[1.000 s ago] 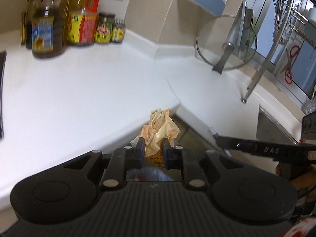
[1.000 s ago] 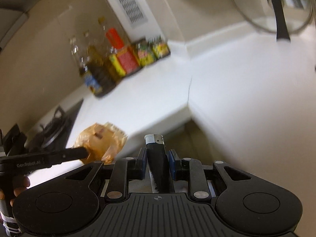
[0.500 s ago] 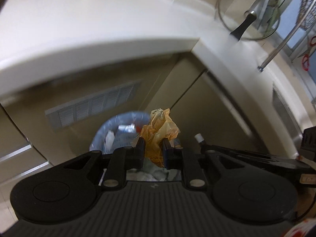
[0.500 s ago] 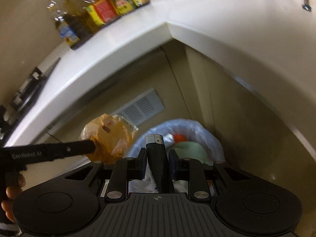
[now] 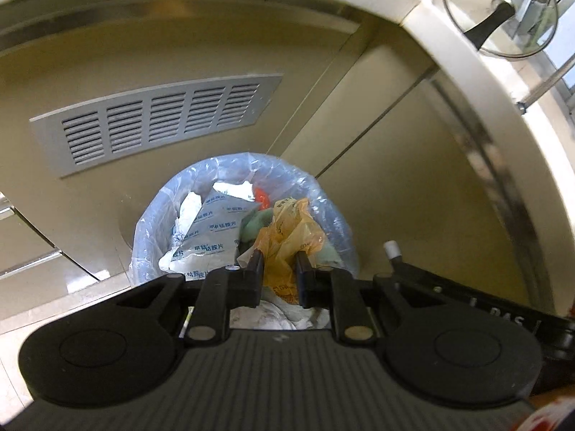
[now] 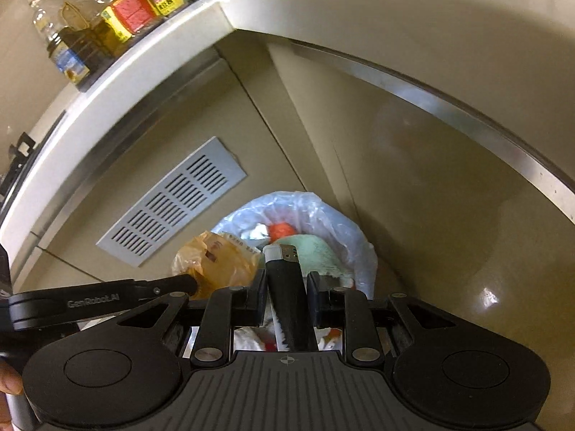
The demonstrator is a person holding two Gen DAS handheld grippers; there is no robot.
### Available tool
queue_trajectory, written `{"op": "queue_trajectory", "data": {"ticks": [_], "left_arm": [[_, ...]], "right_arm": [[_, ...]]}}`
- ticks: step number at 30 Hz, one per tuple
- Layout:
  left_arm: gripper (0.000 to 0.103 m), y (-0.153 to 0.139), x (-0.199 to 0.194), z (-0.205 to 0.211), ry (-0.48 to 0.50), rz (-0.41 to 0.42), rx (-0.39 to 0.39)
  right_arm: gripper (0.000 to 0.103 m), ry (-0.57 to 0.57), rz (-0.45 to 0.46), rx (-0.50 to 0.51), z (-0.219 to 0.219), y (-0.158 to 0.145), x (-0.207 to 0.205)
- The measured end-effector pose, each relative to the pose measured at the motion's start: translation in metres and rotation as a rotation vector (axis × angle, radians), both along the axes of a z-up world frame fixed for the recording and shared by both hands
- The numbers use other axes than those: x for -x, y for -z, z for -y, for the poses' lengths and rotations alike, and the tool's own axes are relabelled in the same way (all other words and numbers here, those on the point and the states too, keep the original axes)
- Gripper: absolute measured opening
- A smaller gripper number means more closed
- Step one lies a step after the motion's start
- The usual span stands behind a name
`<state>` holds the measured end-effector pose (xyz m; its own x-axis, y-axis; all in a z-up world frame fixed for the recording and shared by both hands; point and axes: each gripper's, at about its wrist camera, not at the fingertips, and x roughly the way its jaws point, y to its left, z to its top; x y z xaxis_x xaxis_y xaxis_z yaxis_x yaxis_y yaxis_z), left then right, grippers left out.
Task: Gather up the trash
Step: 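Carry the black lighter and tan paper down over the trash bin, then open both tools to drop the paper and lighter into the bin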
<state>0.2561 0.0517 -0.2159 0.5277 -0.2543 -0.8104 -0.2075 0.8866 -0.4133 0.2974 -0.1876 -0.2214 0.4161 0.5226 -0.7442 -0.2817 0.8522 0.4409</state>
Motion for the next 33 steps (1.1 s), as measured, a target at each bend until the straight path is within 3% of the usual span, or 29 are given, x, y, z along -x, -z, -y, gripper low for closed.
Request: {"op": "queue_trajectory", "data": {"ticks": [10,17,27,33], "left_arm": [[0.016,0.040,-0.018,0.013,0.018,-0.067,-0.056],[0.016,0.052,-0.025,0.010,0.006,-0.084,-0.076],[0.027,0.027,-0.011,-0.002,0.005,-0.053,-0.038],[0.029,0.009,0.003,-0.011,-0.006,-0.007,-0.035]], "right_arm": [[0.024,0.020,-0.006,0.005,0.001,0.015,-0.004],[0.024,0.007,-0.010,0.016,-0.004,0.021,-0.006],[0.024,-0.010,-0.021,0.014,-0.010,0.027,-0.008],[0.024,-0.019,-0.042,-0.010,-0.023,0.035,-0.010]]}}
